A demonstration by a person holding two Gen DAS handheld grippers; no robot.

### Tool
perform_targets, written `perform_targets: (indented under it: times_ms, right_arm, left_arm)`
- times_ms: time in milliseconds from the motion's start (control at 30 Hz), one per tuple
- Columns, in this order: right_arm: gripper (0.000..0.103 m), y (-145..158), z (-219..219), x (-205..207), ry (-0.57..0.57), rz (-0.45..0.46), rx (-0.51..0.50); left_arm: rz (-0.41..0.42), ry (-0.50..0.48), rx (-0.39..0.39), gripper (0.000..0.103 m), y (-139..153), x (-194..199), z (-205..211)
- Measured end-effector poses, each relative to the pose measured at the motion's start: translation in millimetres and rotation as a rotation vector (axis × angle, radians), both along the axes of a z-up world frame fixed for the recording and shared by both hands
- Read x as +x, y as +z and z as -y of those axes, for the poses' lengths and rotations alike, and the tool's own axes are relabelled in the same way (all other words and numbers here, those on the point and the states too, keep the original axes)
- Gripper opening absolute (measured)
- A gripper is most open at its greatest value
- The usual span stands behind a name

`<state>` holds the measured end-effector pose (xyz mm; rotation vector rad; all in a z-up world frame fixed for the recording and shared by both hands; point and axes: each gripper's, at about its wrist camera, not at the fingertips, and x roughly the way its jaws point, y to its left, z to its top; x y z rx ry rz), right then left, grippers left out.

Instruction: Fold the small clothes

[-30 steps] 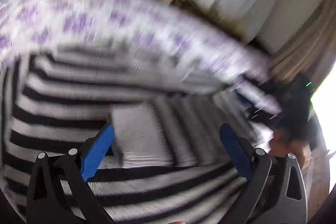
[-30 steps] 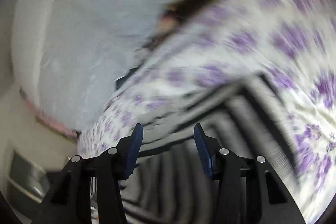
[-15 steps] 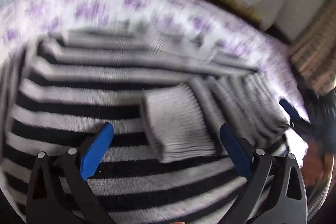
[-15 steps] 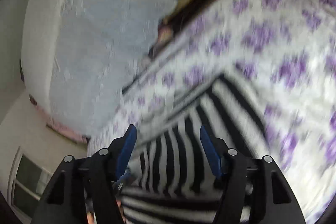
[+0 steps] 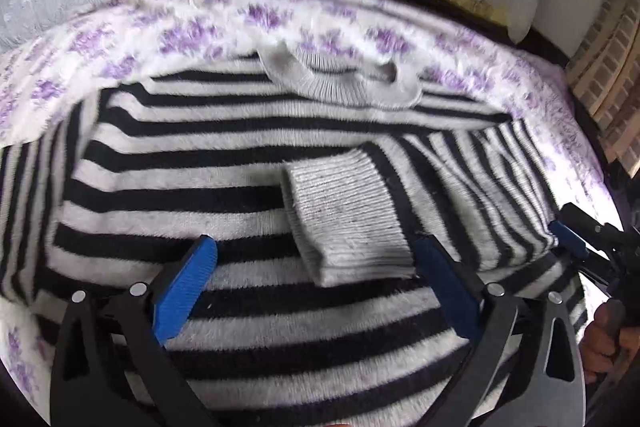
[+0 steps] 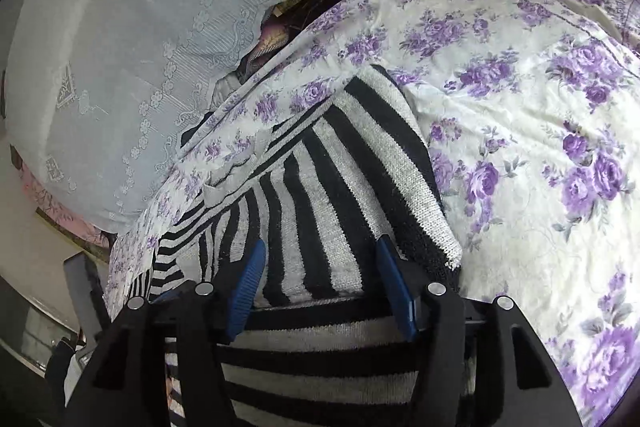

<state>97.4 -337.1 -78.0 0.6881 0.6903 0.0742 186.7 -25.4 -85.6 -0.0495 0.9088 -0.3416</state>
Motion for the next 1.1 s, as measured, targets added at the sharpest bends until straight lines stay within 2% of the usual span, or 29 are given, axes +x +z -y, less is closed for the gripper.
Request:
perform_targets:
  times_ms: [67,133,233,367,400,433,467,500,600,667,733,833,933,1000,1100]
  right_arm:
    - [0.058,16,-1,-21,-0.023,0.074,-0.039]
    - [0.062,24,1,-36,-0.04,0.101,-0.057]
    - [0.064,19,18,-52,-0.084,0.096,-0.006]
    - [0.064,12,26,-50,-0.105,0.071,0.039]
    - [0.064,12,24,-48,-0.099,0.069,0.032]
    - [0.064,12,22,-47,-0.094,0.066,0.024]
    - [0.064,11,20,-47,-0.089,0.062,0.017]
    - [0.064,10,20,-48,-0.09,0.058,0.014]
    - [0.064,7,23,-50,-0.104,0.051,0.029]
    - [0.064,4,25,-49,-0.111,0.044,0.042]
    - [0.064,1,26,-48,-0.115,0.032,0.05]
    - [0.064,-1,27,-47,-0.118,0.025,0.053]
    - [0.064,-5,28,-45,-0.121,0.011,0.055]
    - [0.064,-7,28,-44,-0.122,0.006,0.056]
    - [0.064,-7,27,-44,-0.122,0.007,0.049]
  left_arm:
    - [0.008,0.042,-0.047,0.098,8,-10,-22]
    - [0.003,0.099,-0.157,0.098,14,-21,-62]
    - [-0.011,0.233,-0.295,0.098,13,-31,-135]
    - [-0.053,0.452,-0.395,0.098,-4,-57,-230]
    - [-0.061,0.477,-0.439,0.097,-8,-59,-243]
    - [-0.072,0.477,-0.536,0.097,-10,-62,-258]
    - [-0.068,0.475,-0.59,0.097,-8,-65,-266]
    - [-0.056,0.479,-0.607,0.097,-6,-66,-269]
    - [-0.054,0.486,-0.524,0.097,-6,-60,-262]
    - [-0.052,0.504,-0.512,0.097,-7,-53,-262]
    - [-0.031,0.525,-0.531,0.097,-3,-47,-268]
    - [-0.033,0.621,-0.575,0.094,-8,-28,-292]
    - [-0.019,0.706,-0.58,0.079,-9,-16,-312]
    - [-0.023,0.746,-0.574,0.053,-10,-12,-319]
    - [-0.039,0.771,-0.563,0.03,-16,-13,-327]
